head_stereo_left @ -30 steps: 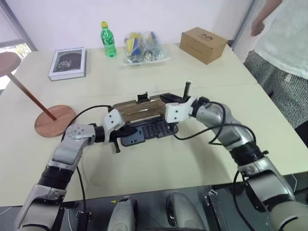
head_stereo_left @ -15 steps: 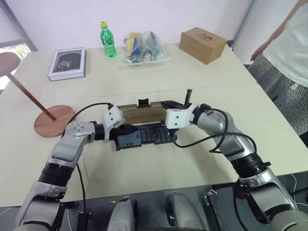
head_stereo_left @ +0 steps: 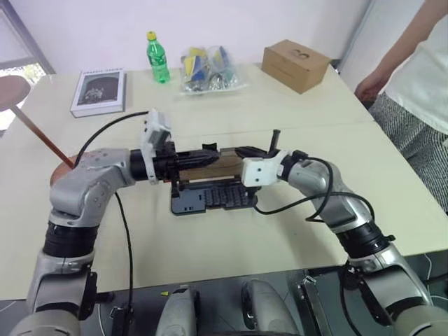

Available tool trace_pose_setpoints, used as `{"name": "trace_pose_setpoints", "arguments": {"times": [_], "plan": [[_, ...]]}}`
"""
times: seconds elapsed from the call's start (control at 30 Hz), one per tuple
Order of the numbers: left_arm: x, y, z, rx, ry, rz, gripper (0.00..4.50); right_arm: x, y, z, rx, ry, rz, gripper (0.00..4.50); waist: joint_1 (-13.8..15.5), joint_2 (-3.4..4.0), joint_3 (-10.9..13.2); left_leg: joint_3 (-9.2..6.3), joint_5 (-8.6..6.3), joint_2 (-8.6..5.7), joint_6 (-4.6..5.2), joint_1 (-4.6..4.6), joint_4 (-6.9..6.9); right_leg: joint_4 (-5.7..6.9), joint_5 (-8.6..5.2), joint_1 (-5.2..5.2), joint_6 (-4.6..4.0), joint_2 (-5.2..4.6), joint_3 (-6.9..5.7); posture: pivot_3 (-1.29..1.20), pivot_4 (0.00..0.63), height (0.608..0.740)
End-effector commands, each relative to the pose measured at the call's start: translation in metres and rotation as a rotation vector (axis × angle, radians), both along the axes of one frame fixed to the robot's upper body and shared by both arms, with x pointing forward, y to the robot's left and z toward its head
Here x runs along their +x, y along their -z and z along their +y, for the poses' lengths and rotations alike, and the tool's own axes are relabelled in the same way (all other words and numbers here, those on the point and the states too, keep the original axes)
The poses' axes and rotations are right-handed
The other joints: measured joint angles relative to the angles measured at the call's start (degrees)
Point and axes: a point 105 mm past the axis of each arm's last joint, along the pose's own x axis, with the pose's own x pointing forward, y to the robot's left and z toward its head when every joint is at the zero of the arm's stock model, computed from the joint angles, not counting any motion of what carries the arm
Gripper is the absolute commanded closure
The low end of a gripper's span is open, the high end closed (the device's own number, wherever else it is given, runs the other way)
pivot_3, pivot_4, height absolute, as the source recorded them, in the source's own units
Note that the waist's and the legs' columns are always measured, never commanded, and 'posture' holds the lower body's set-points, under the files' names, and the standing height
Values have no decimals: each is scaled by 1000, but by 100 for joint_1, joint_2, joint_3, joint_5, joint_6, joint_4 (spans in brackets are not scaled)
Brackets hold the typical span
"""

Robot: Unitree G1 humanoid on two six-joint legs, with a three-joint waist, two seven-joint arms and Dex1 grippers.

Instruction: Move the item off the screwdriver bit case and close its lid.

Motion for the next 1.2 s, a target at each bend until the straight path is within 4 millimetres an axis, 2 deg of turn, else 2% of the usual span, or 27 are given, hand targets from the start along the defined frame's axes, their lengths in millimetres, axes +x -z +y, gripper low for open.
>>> {"name": "trace_pose_setpoints", "arguments": {"times": [0.03, 0.1, 0.17, 0.27, 0.4, 0.53, 0.67, 0.8, 1.2], "plan": [[24, -14, 22, -20, -171, -78, 4500, -1, -13, 6, 19, -30, -33, 4459, -11, 0, 0, 0, 0, -1, 0, 0, -1, 0, 0, 0, 0, 0, 0, 0, 150, 740], [39, -9, 39, 9, -264, -87, 4500, 0, -13, 6, 26, -28, -26, 4459, -21, 1, 0, 2, 0, -1, 0, 2, -5, -3, 0, 0, 0, 0, 1, 0, 150, 740], [50, 5, 54, 82, -337, -100, 4500, 0, -14, 7, 42, -27, -14, 4459, -23, 1, 0, 2, 0, 0, 0, 2, -6, -3, 0, -1, 0, 3, 1, 0, 150, 740], [61, 28, 72, 186, -405, -105, 4500, 0, -16, 8, 41, -30, -16, 4459, -8, 1, 0, 2, 0, 1, 0, 2, -6, -2, 0, -2, -1, 3, 1, 0, 150, 740], [71, 49, 88, 214, -463, -77, 4500, 1, -17, 9, 33, -35, -22, 4459, 10, 1, 0, 6, 0, 0, 0, 0, -4, -3, 0, -2, 0, 0, 0, 0, 150, 740], [71, 65, 89, 236, -443, -50, 4500, 2, -18, 9, 31, -37, -25, 4459, 12, 1, 0, 7, 0, 0, 0, -2, -4, -4, 0, -2, 0, -1, 0, 0, 150, 740], [65, 97, 81, 265, -372, 33, 4500, 2, -19, 10, 32, -40, -26, 4459, 8, 1, 0, 6, 0, 0, 0, -2, -4, -2, 0, -2, 0, -1, -1, 0, 150, 740], [58, 109, 73, 283, -314, 60, 4500, 1, -20, 10, 29, -41, -29, 4459, 6, 1, 0, 6, 0, 0, 0, -2, -4, -2, 0, -3, 0, 0, -1, 0, 150, 740], [60, 111, 72, 295, -314, 44, 4500, 1, -17, 6, 18, -32, -11, 4459, 12, 0, 0, 6, 0, 0, 0, -2, -4, -2, 0, -3, 0, -2, -1, 0, 150, 740]]}}
